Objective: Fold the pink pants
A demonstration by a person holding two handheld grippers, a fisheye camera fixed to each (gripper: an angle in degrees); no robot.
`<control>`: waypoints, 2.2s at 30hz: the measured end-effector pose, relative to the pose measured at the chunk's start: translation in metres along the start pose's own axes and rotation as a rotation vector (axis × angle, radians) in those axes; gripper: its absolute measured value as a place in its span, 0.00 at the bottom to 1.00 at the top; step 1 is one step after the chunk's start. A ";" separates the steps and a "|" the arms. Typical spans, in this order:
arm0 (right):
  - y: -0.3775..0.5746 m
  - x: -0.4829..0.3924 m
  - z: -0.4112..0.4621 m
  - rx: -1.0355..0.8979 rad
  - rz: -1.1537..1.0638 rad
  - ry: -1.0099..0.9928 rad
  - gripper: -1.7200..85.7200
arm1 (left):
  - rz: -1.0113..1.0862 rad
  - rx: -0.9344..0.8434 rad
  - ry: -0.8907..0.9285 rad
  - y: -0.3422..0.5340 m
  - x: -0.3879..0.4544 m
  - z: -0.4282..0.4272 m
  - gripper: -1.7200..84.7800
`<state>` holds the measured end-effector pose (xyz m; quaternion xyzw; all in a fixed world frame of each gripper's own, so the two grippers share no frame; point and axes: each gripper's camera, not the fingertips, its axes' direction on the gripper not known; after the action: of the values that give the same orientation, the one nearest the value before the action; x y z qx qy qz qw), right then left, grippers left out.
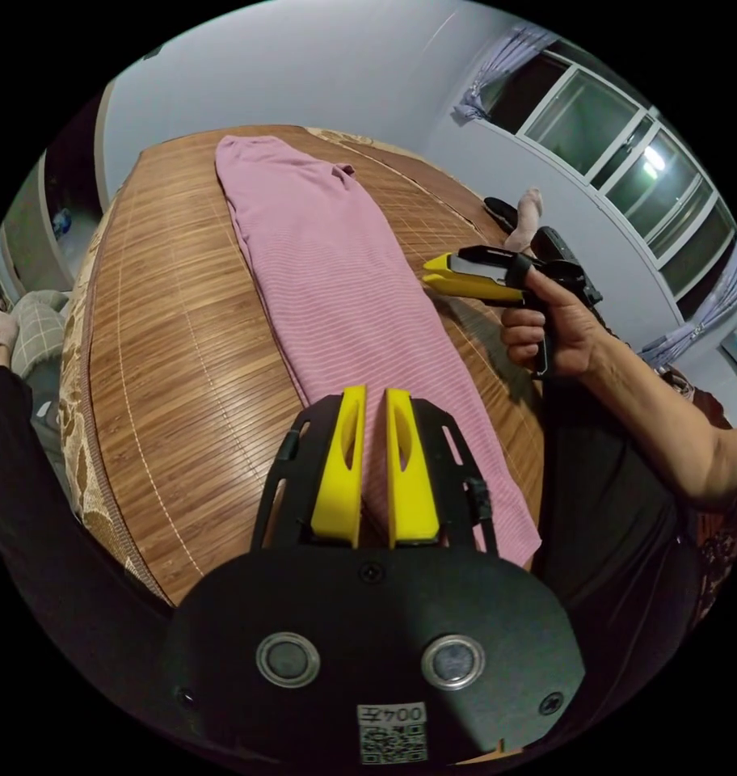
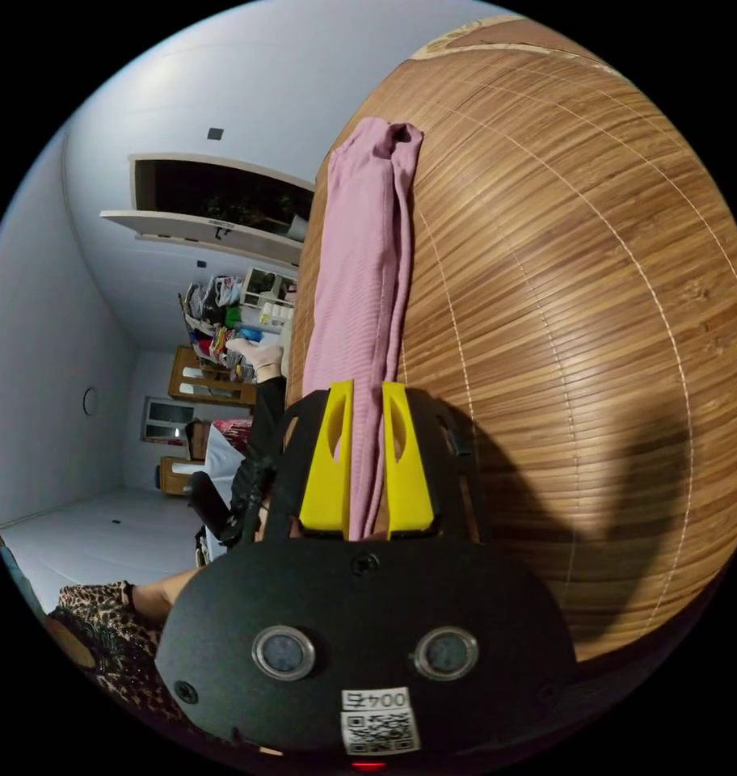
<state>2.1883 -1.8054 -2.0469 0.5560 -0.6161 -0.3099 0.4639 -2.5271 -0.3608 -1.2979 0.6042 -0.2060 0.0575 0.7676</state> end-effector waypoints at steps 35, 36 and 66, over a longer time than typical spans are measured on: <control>-0.005 0.059 0.005 -0.052 0.050 -0.082 0.10 | -0.037 0.004 0.013 -0.001 0.003 -0.024 0.05; -0.005 0.058 0.005 -0.054 0.050 -0.085 0.10 | -0.037 0.004 0.013 -0.001 0.003 -0.024 0.05; 0.099 -0.151 0.083 -0.040 -0.628 0.516 0.13 | -0.010 -0.009 0.003 -0.029 0.057 -0.035 0.03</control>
<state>2.0652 -1.6511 -2.0234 0.7676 -0.2733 -0.2987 0.4968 -2.4565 -0.3444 -1.3089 0.6015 -0.2022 0.0536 0.7710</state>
